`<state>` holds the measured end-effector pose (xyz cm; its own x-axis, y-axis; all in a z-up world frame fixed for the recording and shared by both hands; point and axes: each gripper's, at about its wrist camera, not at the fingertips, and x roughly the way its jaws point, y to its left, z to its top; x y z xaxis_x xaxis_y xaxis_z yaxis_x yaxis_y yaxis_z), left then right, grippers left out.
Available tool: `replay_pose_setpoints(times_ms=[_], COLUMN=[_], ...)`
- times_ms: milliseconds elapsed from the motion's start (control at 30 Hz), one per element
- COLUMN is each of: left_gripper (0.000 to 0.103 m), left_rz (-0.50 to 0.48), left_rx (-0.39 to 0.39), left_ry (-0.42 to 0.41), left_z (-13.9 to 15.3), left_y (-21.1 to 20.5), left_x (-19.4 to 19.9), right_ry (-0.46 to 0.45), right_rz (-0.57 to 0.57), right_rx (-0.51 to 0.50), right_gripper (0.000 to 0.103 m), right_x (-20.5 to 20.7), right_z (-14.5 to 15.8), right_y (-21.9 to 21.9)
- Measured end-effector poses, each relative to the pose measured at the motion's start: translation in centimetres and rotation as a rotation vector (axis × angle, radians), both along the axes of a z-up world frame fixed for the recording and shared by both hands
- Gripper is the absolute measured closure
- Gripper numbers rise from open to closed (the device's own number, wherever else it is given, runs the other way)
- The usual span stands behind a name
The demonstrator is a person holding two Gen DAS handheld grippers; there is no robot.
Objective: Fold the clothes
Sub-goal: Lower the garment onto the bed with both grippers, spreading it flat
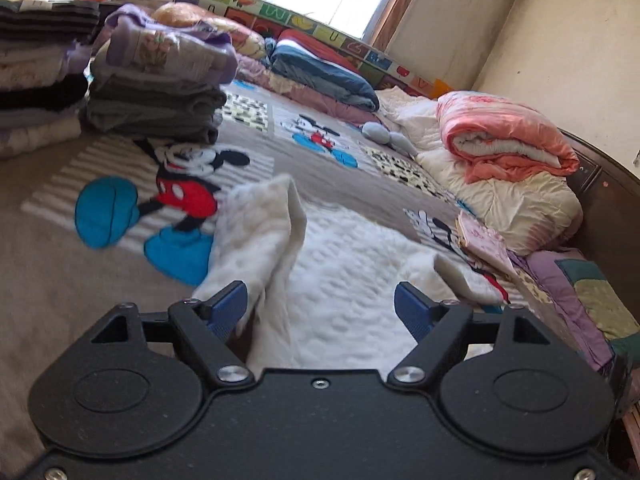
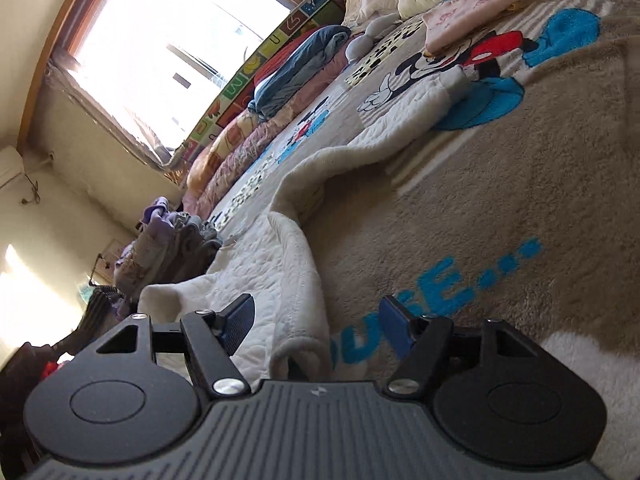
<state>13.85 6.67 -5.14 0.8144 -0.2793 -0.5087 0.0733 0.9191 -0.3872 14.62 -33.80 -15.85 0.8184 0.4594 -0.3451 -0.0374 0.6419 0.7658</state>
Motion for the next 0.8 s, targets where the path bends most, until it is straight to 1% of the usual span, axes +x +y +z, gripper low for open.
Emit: replay_pose_setpoints(times_ms=[67, 100, 233, 300, 333, 400, 500, 533, 567, 600, 633, 667, 733, 800], left_gripper=[0.022, 0.022, 0.022, 0.022, 0.022, 0.023, 0.031, 0.034, 0.036, 0.038, 0.038, 0.038, 0.038, 0.038], left_rz=[0.002, 0.019, 0.079, 0.105, 0.119, 0.115, 0.109, 0.100, 0.088, 0.063, 0.040, 0.022, -0.011, -0.031], left_rx=[-0.011, -0.011, -0.030, -0.049, -0.071, -0.163, -0.312, -0.356, -0.398, -0.444, -0.478, -0.482, -0.476, -0.476], left_ry=[0.044, 0.058, 0.098, 0.116, 0.132, 0.162, 0.191, 0.191, 0.188, 0.181, 0.164, 0.152, 0.131, 0.132], left_z=[-1.3, -1.7, -3.3, -4.2, -4.7, -5.8, -7.5, -7.7, -7.9, -7.9, -7.8, -7.6, -7.0, -7.0], left_y=[-0.3, -0.3, 0.4, 0.9, 1.2, 1.7, 1.6, 1.3, 1.0, 0.6, 0.0, -0.7, -2.3, -3.8], left_x=[-1.6, -1.9, -1.9, -1.6, -1.4, -0.8, 0.1, 0.2, 0.3, 0.4, 0.4, 0.4, 0.5, 0.8], right_ry=[-0.012, -0.008, -0.007, -0.011, -0.013, -0.015, -0.005, -0.007, -0.010, -0.012, -0.015, -0.016, -0.011, -0.015], right_rz=[-0.002, -0.002, 0.008, 0.021, 0.031, 0.054, 0.109, 0.125, 0.139, 0.148, 0.157, 0.160, 0.146, 0.125], right_rx=[0.031, 0.040, 0.052, 0.066, 0.075, 0.066, 0.007, -0.002, 0.015, 0.045, 0.076, 0.109, 0.189, 0.259], right_gripper=[0.034, 0.034, 0.034, 0.036, 0.038, 0.042, 0.049, 0.057, 0.064, 0.065, 0.070, 0.075, 0.075, 0.075], right_x=[0.0, -0.1, -0.3, -0.3, -0.2, 0.0, 0.4, 0.6, 0.7, 0.8, 0.9, 1.1, 1.3, 1.4], right_z=[0.0, -0.2, -0.7, -0.7, -0.7, -0.5, -0.4, -0.4, -0.5, -0.6, -0.7, -0.9, -1.3, -1.6], right_y=[-0.4, -0.6, -0.8, -0.7, -0.5, 0.0, 1.4, 1.8, 2.0, 2.1, 2.2, 2.1, 1.5, 0.7])
